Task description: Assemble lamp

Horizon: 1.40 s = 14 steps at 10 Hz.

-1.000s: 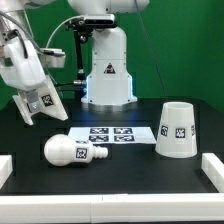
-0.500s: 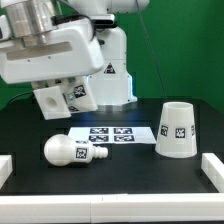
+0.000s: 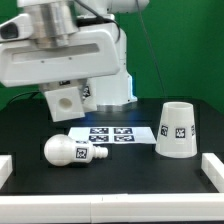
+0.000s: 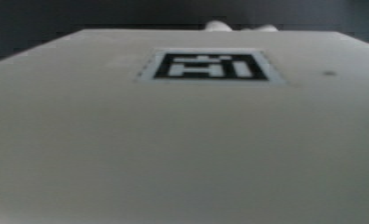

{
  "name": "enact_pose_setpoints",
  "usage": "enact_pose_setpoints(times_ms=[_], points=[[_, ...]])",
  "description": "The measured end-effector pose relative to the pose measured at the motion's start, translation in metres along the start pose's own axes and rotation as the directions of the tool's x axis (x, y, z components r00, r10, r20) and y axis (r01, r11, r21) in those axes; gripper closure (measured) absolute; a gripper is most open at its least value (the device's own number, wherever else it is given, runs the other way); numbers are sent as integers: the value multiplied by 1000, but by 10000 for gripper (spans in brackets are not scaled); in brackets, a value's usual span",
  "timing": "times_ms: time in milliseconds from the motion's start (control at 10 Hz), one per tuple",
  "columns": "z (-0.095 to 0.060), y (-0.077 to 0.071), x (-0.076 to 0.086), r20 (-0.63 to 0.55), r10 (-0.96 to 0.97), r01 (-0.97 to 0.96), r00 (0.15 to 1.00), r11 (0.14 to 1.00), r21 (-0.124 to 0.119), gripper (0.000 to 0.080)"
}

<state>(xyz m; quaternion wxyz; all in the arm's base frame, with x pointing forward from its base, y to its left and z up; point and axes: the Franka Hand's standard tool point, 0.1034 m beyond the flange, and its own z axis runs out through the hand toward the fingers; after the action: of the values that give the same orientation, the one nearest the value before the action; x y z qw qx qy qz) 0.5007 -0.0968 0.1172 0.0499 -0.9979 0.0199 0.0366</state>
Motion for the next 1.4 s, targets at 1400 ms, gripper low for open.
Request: enact_pose_setpoints(times_ms=[1400], points=[[57,-90,-2,26,10,-7,1000,994,-112,488]])
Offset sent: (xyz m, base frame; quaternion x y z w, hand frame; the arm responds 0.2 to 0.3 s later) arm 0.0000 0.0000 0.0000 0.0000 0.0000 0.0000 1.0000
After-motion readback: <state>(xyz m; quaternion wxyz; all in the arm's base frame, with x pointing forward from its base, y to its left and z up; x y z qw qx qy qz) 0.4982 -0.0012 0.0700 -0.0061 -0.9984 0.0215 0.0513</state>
